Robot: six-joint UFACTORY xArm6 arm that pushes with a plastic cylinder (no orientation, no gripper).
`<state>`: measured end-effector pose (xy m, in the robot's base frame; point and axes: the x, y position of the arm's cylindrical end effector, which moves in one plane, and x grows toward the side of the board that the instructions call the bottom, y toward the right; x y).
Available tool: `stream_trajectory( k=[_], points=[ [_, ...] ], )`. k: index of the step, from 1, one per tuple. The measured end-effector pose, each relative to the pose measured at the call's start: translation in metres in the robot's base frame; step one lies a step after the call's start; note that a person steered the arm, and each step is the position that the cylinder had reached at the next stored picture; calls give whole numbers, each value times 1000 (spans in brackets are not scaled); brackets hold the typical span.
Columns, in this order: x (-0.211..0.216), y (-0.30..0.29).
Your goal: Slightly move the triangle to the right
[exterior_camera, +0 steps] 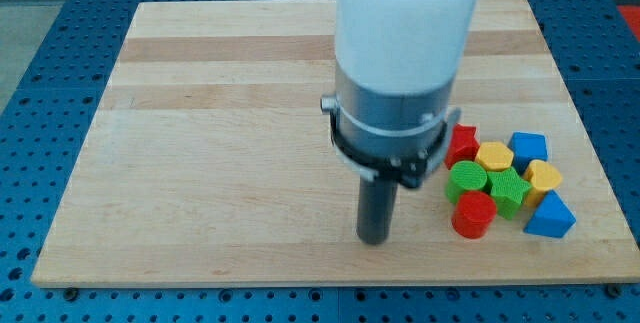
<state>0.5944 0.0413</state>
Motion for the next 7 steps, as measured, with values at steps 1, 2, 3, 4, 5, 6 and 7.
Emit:
stream_trajectory(
  k=[1,2,3,4,5,6,7],
  points=[
    [24,41],
    [25,87],
    [23,137],
    [17,163],
    [6,165],
    [-8,174],
    [-7,202]
  ],
)
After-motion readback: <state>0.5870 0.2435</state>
